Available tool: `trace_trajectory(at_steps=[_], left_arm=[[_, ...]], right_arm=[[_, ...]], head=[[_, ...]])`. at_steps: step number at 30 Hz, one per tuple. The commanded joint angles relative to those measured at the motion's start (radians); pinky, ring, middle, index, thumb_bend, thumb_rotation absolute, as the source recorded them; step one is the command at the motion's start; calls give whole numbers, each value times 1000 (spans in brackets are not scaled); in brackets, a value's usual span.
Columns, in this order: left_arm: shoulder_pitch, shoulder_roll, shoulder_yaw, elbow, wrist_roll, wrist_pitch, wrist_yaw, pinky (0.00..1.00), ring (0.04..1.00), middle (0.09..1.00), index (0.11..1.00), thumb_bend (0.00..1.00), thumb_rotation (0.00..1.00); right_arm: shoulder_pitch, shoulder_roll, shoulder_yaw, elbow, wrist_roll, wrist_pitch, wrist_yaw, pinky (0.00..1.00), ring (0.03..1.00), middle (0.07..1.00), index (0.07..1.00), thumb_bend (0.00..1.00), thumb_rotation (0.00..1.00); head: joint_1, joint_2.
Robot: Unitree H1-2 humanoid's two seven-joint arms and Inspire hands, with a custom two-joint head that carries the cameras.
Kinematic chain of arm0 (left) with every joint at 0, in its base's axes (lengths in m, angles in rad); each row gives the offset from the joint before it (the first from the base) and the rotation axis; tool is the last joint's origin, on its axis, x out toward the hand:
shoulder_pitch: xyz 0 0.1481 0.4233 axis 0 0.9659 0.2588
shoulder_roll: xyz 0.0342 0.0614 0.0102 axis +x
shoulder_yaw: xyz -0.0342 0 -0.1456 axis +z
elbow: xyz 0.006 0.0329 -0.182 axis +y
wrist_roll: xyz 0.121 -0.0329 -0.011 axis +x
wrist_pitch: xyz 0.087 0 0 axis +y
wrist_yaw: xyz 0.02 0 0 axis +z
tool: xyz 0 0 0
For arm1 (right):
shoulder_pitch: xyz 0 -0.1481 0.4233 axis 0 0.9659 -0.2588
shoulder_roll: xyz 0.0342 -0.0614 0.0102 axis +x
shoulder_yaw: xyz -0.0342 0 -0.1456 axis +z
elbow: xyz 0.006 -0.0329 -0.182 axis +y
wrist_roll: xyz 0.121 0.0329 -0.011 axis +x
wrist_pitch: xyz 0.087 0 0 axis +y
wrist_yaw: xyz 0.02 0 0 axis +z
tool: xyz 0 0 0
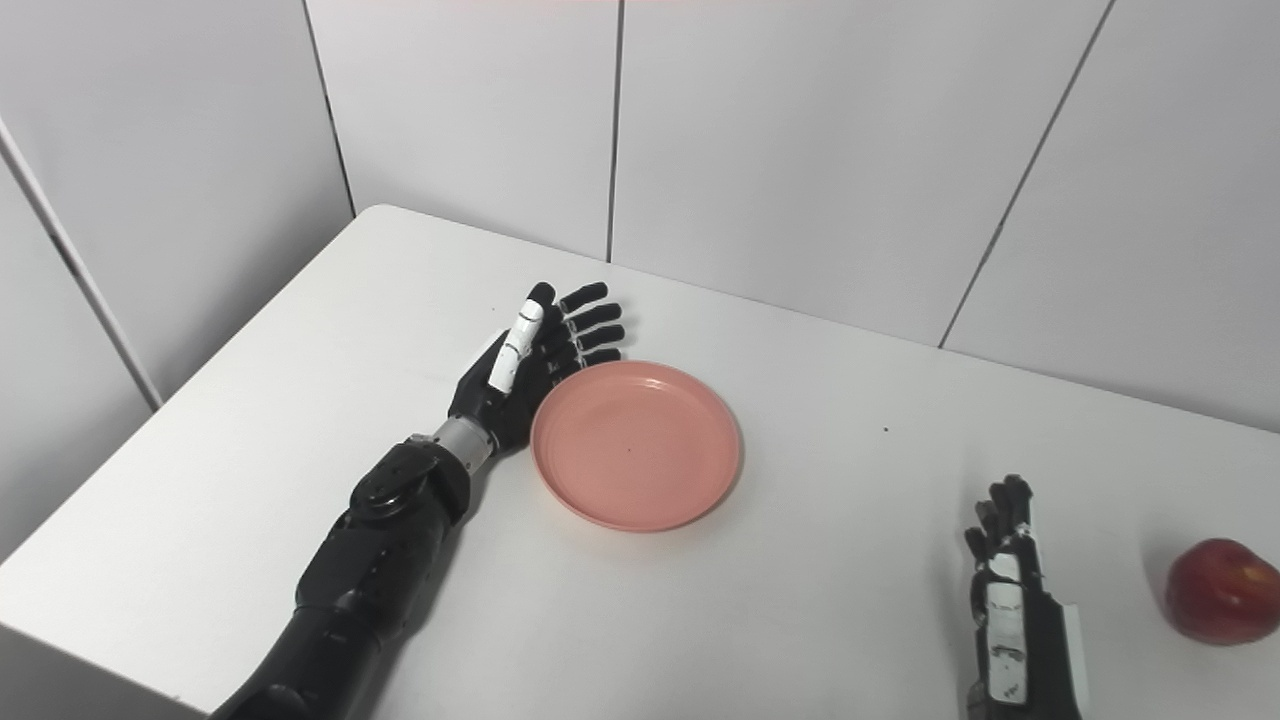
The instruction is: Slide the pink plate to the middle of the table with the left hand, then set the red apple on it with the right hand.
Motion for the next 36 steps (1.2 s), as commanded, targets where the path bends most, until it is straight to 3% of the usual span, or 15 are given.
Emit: trace_trajectory(at_steps=[1, 11, 16, 36], left_arm=[[47, -25, -18, 18, 12, 76, 7, 793, 814, 816, 800, 762, 843], [80, -71, -69, -48, 47, 103, 28, 812, 827, 834, 826, 755, 885], [99, -99, -98, -90, 45, 149, 29, 833, 843, 846, 835, 750, 892], [145, -139, -180, -186, 63, 232, 24, 876, 879, 874, 853, 743, 871]], right_arm=[[35, 11, -2, 48, -2, -16, -4, 1000, 1000, 1000, 1000, 675, 961], [34, 31, 1, 39, -2, -4, -10, 1000, 1000, 1000, 1000, 704, 930], [38, 41, 3, 25, -12, 10, -18, 1000, 1000, 1000, 1000, 714, 932], [41, 90, 15, -21, -66, 40, -64, 1000, 989, 992, 1000, 764, 910]], head=[[-11, 4], [-48, 29], [-67, 43], [-157, 86]])
